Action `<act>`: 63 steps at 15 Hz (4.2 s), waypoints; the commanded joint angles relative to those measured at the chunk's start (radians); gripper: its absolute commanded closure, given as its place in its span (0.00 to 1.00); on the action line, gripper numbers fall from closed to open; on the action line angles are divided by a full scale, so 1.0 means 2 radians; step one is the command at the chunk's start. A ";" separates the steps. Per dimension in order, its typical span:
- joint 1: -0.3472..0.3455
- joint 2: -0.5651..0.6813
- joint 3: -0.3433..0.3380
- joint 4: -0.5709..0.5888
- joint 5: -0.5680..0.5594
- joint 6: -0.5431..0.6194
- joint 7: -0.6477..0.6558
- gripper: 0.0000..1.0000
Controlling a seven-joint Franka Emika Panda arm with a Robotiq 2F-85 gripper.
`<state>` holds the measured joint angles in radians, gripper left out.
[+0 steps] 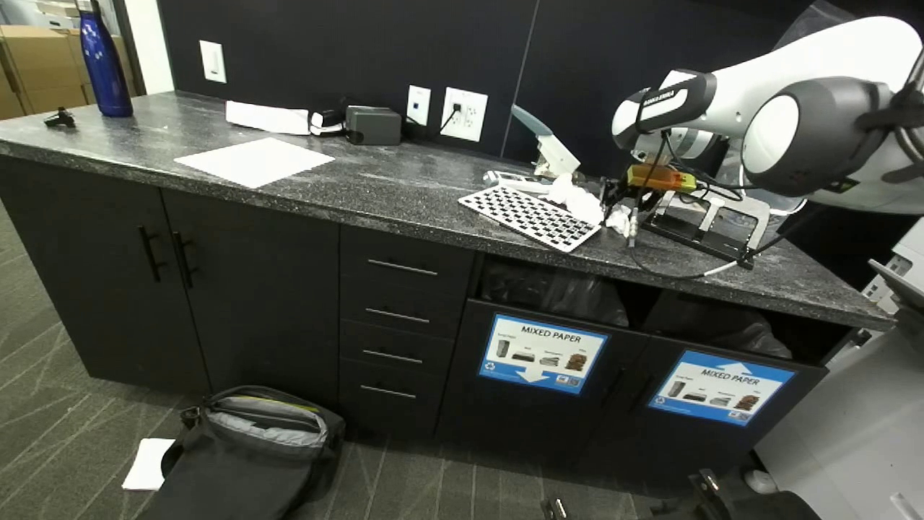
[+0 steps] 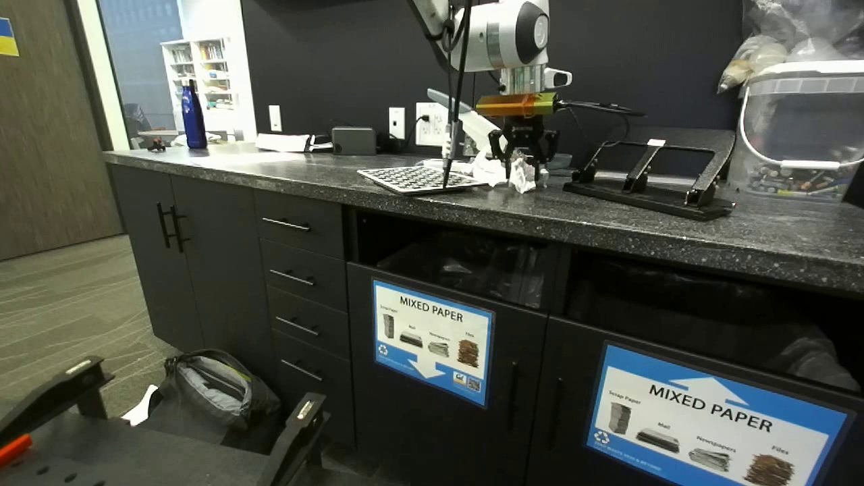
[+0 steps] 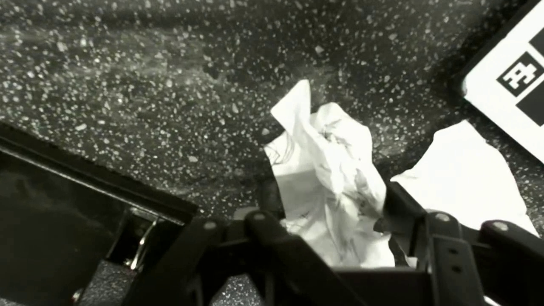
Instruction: Pick up all the papers from the counter and throw them in the bin
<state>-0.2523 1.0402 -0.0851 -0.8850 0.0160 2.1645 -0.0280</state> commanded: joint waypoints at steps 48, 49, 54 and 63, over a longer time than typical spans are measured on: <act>0.096 -0.282 0.008 -0.717 -0.025 0.412 0.014 0.92; 0.108 -0.274 0.000 -0.723 -0.029 0.453 0.026 0.92; 0.141 -0.225 -0.009 -0.751 0.012 0.649 0.059 0.92; 0.136 -0.081 0.027 -0.721 0.081 0.983 0.077 0.91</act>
<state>0.0261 0.7727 -0.0533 -2.3850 0.1415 3.9470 0.1073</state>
